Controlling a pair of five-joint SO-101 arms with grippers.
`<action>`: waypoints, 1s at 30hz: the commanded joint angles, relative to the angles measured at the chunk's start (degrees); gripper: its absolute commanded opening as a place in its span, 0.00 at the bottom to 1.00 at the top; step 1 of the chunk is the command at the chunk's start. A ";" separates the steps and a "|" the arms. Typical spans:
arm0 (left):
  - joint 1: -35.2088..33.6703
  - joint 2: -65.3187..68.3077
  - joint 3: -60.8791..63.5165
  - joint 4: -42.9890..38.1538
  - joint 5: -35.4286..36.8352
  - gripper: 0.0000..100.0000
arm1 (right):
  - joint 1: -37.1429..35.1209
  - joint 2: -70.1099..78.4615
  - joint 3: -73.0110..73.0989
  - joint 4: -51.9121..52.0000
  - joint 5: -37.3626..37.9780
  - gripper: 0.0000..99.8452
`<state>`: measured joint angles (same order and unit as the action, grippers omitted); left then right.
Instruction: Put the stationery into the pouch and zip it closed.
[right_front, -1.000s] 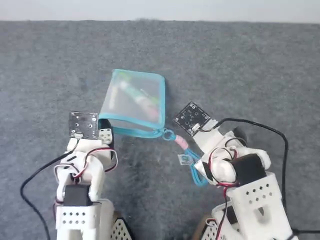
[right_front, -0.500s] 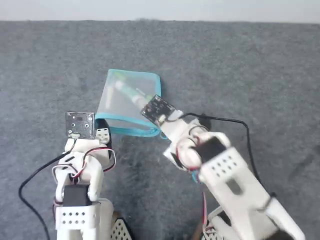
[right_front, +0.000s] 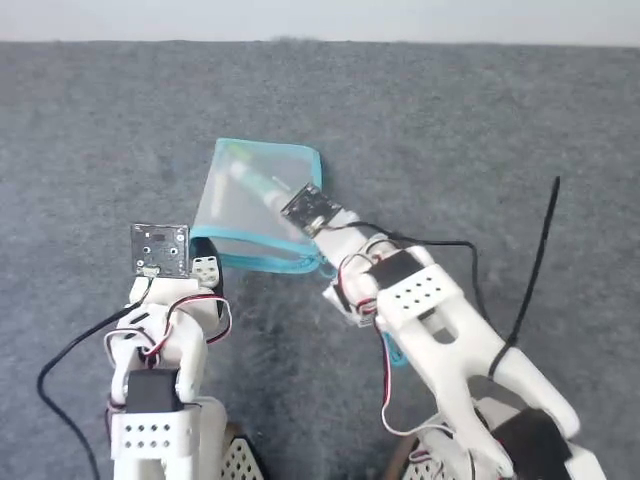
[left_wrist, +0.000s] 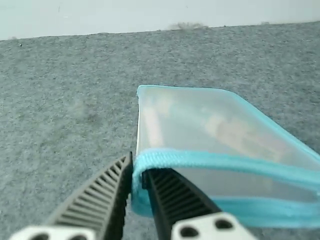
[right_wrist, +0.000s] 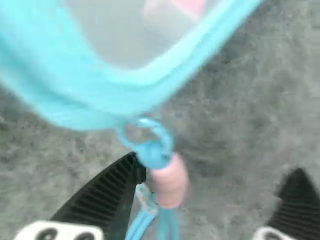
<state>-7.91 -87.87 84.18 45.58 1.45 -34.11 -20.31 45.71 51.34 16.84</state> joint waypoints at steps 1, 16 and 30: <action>-0.44 0.44 -4.26 -1.41 1.58 0.01 | 5.49 -0.31 -2.81 -1.80 -0.79 0.20; 1.93 0.44 -4.09 -1.41 1.49 0.01 | 3.74 -21.41 -4.75 12.62 -2.90 0.01; 5.89 0.44 -2.24 -2.46 1.32 0.01 | -21.14 -34.59 -4.92 20.70 2.64 0.01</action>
<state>-5.54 -87.87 84.18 45.14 1.45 -51.69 -52.31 44.31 72.26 18.33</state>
